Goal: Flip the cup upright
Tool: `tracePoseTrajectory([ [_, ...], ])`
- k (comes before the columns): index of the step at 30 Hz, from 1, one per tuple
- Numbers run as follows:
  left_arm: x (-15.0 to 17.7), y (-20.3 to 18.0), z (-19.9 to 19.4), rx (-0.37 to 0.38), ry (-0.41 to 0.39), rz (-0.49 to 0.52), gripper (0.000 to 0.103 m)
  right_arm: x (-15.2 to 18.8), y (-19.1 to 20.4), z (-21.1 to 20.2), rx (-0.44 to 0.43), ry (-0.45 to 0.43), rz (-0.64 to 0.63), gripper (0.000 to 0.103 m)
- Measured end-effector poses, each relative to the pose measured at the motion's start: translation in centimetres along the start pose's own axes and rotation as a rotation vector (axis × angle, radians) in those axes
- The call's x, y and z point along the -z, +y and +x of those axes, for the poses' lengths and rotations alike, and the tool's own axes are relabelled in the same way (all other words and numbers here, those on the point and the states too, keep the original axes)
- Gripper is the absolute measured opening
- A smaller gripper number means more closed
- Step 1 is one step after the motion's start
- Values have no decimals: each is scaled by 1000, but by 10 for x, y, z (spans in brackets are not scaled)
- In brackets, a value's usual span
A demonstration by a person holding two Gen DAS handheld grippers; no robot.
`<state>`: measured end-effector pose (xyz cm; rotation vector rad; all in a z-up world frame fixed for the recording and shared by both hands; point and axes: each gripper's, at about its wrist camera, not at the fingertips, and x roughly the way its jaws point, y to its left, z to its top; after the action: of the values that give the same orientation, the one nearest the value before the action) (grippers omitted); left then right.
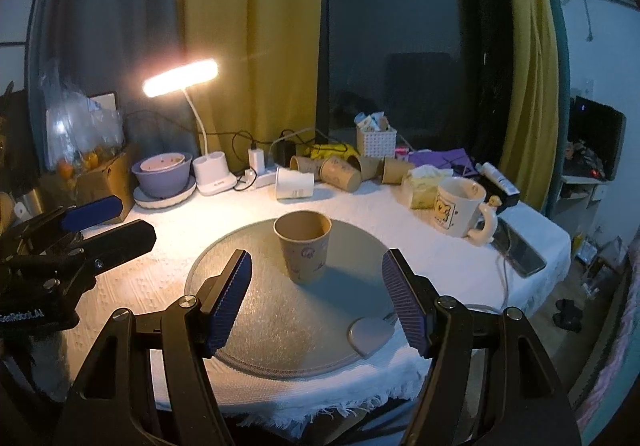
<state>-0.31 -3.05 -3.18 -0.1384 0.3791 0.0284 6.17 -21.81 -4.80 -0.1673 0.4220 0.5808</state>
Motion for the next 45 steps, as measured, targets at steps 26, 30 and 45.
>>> tracePoseTrajectory([
  [26,-24,-13,-27,-29,-124,51,83,-19,-7,-56,-21,-113,32,71],
  [30,-24,-14,-27,-22,-123,51,83,-19,-8,-56,-22,-112,35,71],
  [45,-26,-12,-28,-14,-129,43,94,-18,-7,-55,-22,-110,33,71],
])
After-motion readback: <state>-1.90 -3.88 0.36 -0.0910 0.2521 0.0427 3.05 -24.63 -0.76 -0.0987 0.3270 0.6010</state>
